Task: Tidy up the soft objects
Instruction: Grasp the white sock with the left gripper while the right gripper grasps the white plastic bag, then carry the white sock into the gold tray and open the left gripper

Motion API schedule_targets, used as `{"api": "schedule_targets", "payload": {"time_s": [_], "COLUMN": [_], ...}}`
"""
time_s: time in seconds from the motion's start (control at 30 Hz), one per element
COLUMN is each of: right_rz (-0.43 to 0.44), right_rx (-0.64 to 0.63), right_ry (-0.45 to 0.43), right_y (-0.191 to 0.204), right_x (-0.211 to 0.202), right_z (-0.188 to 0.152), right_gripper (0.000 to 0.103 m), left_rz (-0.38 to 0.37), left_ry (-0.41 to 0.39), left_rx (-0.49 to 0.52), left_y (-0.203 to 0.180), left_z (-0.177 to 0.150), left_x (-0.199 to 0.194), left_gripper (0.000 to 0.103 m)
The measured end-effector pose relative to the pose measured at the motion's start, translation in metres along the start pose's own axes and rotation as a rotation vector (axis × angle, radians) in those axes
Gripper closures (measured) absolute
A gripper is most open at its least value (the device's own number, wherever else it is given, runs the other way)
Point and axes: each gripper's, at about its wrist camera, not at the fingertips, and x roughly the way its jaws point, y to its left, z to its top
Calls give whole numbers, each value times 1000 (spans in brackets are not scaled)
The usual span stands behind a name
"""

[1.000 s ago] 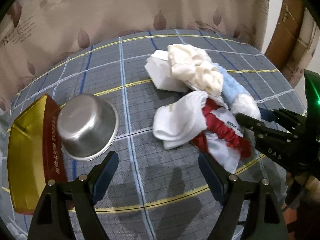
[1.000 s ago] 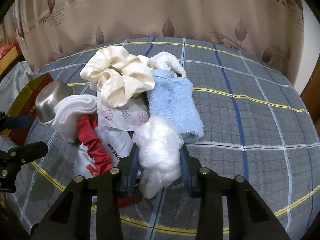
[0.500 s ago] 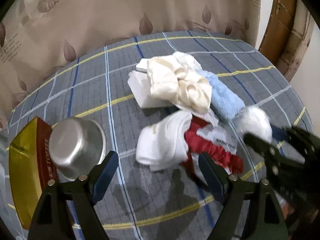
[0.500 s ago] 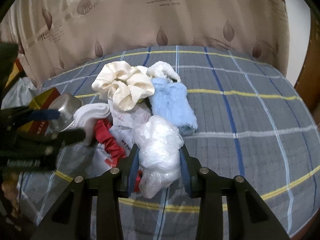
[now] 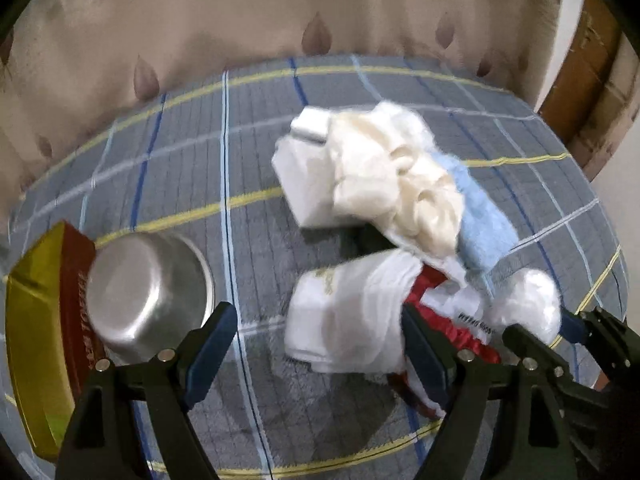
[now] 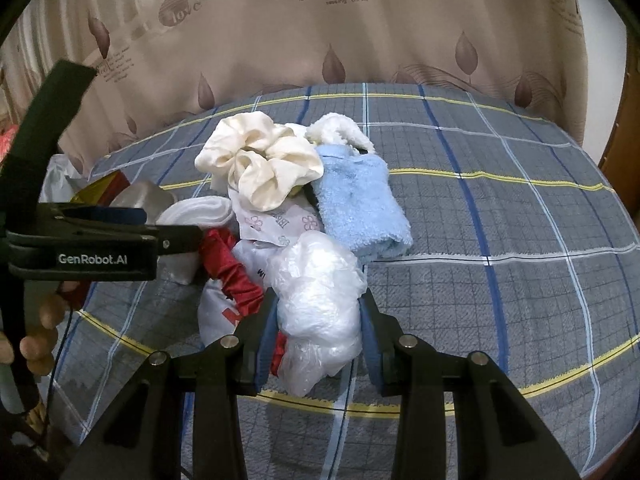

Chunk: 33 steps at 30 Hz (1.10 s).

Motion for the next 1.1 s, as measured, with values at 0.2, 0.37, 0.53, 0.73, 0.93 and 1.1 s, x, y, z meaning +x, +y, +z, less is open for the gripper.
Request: {"api": "schedule_targets", "payload": {"time_s": [0.2,0.37,0.53,0.73,0.93,1.1], "right_rz": [-1,-1,-11,-21,-28,-27], "right_rx": [-6,-13,-23,-29,-31,-31], "right_ry": [-7,-11,-23,-28,-35,-31], "right_y": [1,4,6,7,6,8], "right_x": [-1,-3,-5,-6,-6,-5], "right_z": [1,0,0,0,0,0], "right_gripper": [68,68,68,68,68,68], "left_rz": [-94,-91,-89,-48,0,89], "left_ry": [73,47,31,3,-39,-78], "left_rx": [-79,-74,-88,-108,-144,-211], "left_y": [12,15,19,35,68,115], "left_z": [-3,-6,-9,-14,-20,-24], "left_x": [8,-5,-20,-44,-75,-100], "left_gripper": [83,85,85,85,85,85]}}
